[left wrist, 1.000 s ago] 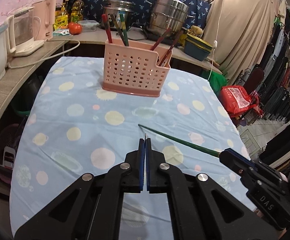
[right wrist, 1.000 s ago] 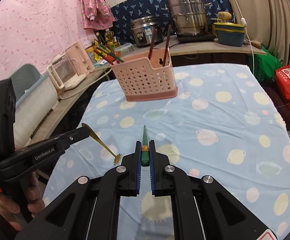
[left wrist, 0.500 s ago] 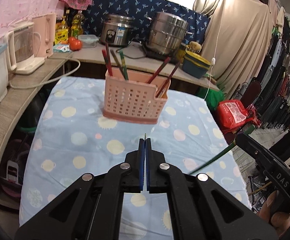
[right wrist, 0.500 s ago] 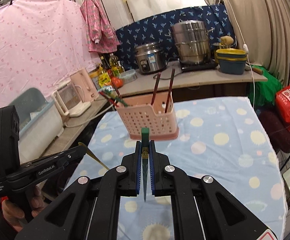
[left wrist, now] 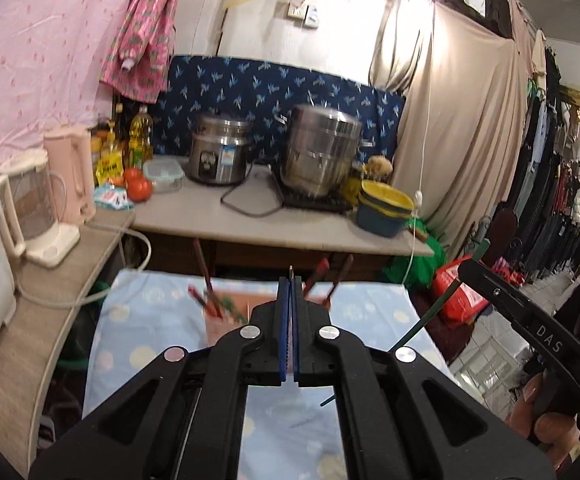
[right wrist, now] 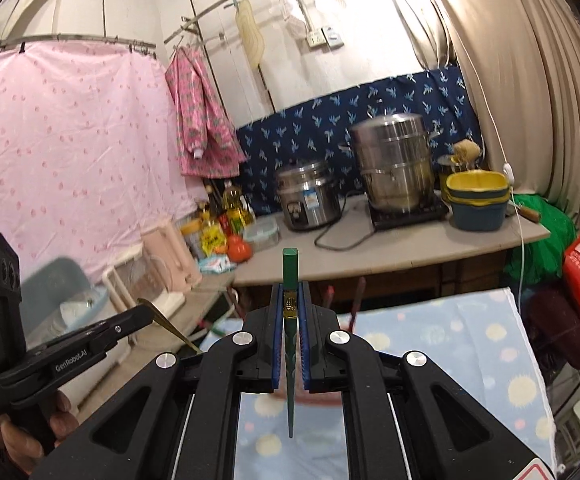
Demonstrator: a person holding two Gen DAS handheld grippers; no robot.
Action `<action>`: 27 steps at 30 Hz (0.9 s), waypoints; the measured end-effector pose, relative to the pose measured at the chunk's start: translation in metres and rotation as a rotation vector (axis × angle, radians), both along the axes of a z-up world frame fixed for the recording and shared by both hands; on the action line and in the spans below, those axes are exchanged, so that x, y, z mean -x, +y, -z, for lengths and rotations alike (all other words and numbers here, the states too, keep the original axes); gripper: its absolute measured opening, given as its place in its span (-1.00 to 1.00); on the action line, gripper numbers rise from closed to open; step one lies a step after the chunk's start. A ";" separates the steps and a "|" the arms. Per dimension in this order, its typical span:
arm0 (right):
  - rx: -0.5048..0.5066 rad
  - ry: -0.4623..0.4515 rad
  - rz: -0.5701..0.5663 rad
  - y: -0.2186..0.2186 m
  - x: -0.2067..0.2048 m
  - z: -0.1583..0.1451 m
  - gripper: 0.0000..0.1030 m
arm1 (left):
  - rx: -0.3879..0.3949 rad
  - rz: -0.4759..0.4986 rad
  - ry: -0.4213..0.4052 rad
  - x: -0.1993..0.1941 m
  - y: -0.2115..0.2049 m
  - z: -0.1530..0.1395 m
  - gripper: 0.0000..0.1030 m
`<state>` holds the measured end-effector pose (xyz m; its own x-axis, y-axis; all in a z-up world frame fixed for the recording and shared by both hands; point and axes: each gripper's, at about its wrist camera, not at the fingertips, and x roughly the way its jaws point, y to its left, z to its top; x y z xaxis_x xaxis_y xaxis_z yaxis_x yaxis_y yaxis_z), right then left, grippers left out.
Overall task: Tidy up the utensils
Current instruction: 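Lift the green chopstick and gold spoon and carry them over the caddy, then lower the chopstick and spoon into the pink caddy and open both tools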
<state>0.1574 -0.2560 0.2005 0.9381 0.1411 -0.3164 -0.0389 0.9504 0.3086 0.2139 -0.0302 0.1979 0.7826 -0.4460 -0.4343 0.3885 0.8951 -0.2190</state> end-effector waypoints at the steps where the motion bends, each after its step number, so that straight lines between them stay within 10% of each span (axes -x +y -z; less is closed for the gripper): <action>1: -0.004 -0.010 0.003 -0.001 -0.008 -0.005 -0.87 | 0.008 -0.002 -0.008 -0.009 -0.001 -0.004 -0.99; 27: 0.003 0.091 0.017 0.025 -0.140 0.072 -0.75 | -0.034 -0.080 0.119 -0.130 -0.012 0.070 -0.78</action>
